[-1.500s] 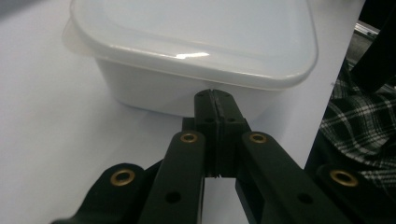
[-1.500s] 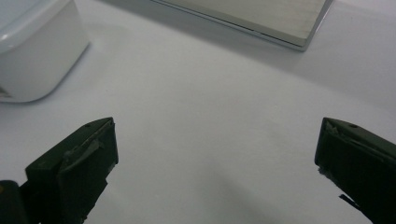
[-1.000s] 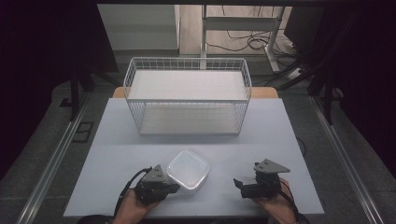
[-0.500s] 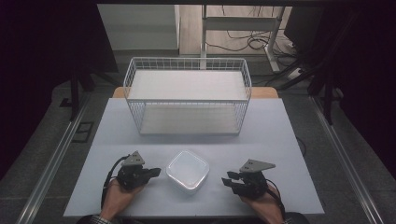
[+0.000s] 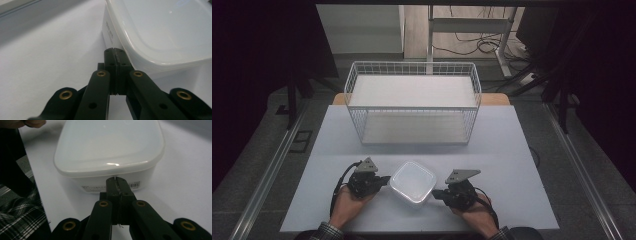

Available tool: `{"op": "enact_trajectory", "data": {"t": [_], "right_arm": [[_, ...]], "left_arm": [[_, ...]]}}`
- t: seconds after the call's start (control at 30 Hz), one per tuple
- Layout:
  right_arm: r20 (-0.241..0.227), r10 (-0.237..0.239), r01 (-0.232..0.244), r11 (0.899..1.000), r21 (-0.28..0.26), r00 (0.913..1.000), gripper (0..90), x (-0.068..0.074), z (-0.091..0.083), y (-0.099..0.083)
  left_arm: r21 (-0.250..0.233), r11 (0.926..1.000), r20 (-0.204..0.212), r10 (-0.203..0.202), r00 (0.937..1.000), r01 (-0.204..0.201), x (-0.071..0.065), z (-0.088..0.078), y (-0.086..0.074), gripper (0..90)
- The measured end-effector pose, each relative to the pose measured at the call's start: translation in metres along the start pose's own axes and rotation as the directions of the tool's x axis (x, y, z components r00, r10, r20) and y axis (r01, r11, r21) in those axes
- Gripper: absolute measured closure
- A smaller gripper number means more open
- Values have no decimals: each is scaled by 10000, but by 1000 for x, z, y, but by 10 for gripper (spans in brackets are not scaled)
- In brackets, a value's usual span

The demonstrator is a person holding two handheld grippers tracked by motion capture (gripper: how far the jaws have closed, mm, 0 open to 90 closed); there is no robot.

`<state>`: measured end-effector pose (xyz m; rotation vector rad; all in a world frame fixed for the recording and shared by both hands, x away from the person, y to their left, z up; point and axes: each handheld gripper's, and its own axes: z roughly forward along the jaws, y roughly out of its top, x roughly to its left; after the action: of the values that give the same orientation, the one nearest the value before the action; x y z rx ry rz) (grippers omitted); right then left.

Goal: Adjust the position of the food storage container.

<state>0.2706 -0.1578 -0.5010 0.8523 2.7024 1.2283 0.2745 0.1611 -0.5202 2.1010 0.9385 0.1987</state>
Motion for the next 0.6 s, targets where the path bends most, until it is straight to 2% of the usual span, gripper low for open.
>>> {"op": "enact_trajectory", "data": {"t": [0.1, 0.27, 0.37, 0.6], "right_arm": [[-1, 382, -382, 9991, -162, 9993, 894, -13, -1, 3], [302, 487, -480, 9985, -245, 9984, 894, -25, -4, 6], [420, 703, -696, 9974, -181, 9966, 894, -34, -3, 7], [738, 460, -457, 9989, -59, 9962, 894, -43, -2, 12]], "left_arm": [[-87, 9998, -201, 160, 9997, -162, -9, -1, 1, 900], [-56, 9999, -146, 143, 9998, -144, -17, 2, 3, 900], [-130, 9999, -9, -17, 10000, 17, -23, 5, 3, 900], [-140, 9997, 212, -182, 9996, 185, -27, 6, 4, 900]]}}
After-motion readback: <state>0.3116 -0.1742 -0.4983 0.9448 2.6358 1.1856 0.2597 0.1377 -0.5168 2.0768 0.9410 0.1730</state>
